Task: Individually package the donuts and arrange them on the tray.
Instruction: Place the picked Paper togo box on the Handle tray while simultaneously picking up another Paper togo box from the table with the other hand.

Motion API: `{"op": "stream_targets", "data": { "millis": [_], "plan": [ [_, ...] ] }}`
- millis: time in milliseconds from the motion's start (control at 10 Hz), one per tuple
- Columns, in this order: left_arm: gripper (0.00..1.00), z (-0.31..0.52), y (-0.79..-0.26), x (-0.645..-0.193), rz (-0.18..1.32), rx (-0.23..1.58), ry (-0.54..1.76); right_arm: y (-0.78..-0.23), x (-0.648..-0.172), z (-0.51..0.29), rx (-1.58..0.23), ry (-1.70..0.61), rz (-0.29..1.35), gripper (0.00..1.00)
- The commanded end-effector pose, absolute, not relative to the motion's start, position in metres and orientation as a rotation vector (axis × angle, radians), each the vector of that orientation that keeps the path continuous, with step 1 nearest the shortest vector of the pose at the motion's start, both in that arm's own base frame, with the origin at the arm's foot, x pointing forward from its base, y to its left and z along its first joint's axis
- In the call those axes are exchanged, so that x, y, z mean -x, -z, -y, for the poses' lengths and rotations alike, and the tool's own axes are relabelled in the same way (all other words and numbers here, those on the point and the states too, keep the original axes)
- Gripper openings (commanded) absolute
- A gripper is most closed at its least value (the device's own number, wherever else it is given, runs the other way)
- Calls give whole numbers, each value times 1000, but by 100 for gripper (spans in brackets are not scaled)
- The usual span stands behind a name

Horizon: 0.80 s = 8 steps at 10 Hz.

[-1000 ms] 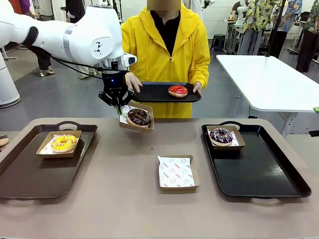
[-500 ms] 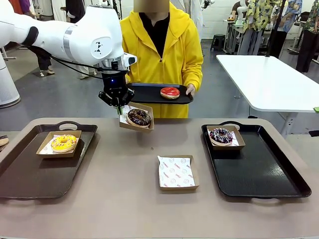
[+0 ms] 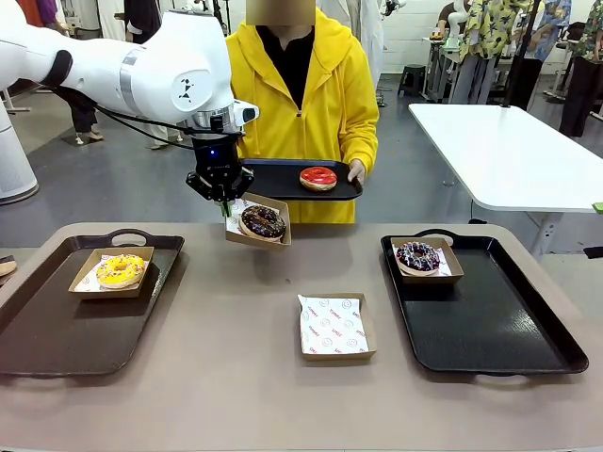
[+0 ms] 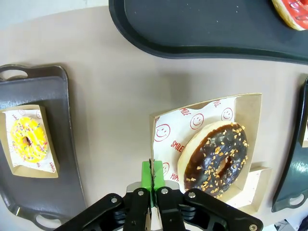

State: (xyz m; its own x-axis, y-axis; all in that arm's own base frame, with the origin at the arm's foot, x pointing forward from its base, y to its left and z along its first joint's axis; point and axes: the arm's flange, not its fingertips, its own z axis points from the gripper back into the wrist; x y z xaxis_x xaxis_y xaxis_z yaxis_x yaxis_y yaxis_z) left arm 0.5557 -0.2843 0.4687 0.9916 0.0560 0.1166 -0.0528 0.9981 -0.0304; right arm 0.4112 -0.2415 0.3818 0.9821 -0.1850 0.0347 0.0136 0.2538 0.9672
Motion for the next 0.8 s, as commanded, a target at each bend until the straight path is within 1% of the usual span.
{"op": "stream_targets", "data": {
  "millis": [0,200,400,700],
  "plan": [
    [1,279,-471,-554,118,46,-16,-390,-415,236,-1289,113,161,100],
    [1,264,-483,-531,83,81,45,-420,-422,207,-1181,50,149,100],
    [1,236,-501,-498,56,67,93,-453,-436,160,-1046,-14,101,100],
    [1,198,-509,-463,61,45,95,-474,-461,78,-854,-61,42,100]
  ]
}}
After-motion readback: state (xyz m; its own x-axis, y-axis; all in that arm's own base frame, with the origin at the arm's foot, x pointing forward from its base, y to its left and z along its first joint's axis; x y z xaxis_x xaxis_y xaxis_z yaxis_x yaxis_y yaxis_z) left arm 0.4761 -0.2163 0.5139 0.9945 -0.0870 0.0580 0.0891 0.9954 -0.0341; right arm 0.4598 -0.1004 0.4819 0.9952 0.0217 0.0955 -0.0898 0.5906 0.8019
